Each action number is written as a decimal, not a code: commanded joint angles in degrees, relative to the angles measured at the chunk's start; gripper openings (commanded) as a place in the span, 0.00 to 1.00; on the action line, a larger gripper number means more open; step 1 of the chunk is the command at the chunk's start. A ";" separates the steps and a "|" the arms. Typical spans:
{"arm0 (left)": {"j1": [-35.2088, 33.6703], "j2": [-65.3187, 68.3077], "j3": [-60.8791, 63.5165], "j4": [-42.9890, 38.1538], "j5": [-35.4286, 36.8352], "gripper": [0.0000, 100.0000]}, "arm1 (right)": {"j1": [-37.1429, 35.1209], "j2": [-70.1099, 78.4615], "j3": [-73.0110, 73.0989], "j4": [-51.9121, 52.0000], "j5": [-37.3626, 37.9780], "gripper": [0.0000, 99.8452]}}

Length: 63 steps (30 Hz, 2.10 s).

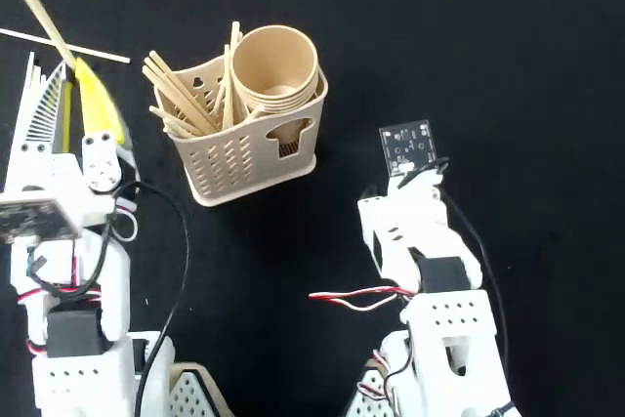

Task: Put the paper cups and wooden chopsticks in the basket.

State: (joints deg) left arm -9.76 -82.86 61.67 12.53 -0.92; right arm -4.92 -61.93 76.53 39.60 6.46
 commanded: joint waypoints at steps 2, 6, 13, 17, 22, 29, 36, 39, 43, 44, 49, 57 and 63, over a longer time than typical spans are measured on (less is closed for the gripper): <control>6.29 -0.70 -0.84 -3.34 10.64 0.03 | -0.97 -0.84 -0.22 -0.97 -0.09 0.17; 11.12 1.32 1.10 -3.34 10.64 0.03 | -0.97 -0.84 -0.22 -0.97 -0.09 0.17; 8.13 15.30 2.24 -10.11 10.99 0.03 | -0.97 -0.84 -0.22 -0.97 -0.09 0.17; 8.48 18.37 2.77 -10.20 10.73 0.04 | -0.97 -0.84 -0.31 -0.97 -0.09 0.17; 8.13 17.58 -2.86 2.46 11.08 0.10 | -0.97 -0.84 -0.40 -0.97 -0.09 0.17; 8.48 11.78 -10.24 14.77 11.08 0.11 | -0.97 -0.84 -0.40 -0.97 -0.09 0.17; 2.42 8.09 -18.86 23.30 10.99 0.11 | -0.97 -0.84 -0.40 -0.97 -0.09 0.17; -4.00 13.01 -26.24 30.42 10.90 0.11 | -0.97 -0.84 -0.40 -0.97 -0.09 0.17; -12.09 26.90 -37.41 41.67 8.62 0.12 | -0.97 -0.84 -0.40 -0.97 -0.09 0.17; -13.49 31.03 -39.87 44.13 6.51 0.13 | -0.97 -0.84 -0.40 -0.97 -0.09 0.17; -17.98 49.49 -49.36 52.57 -3.25 0.13 | -0.97 -0.84 -0.31 -0.97 -0.09 0.17; -26.24 77.45 -59.12 51.08 -14.59 0.13 | -0.97 -0.84 -0.31 -0.97 -0.09 0.17; -29.14 98.46 -72.48 53.36 -17.85 0.13 | -0.97 -0.84 -0.22 -0.97 -0.09 0.17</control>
State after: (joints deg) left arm -37.54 4.97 -0.40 64.57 -16.31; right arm -4.92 -61.93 76.53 39.60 6.46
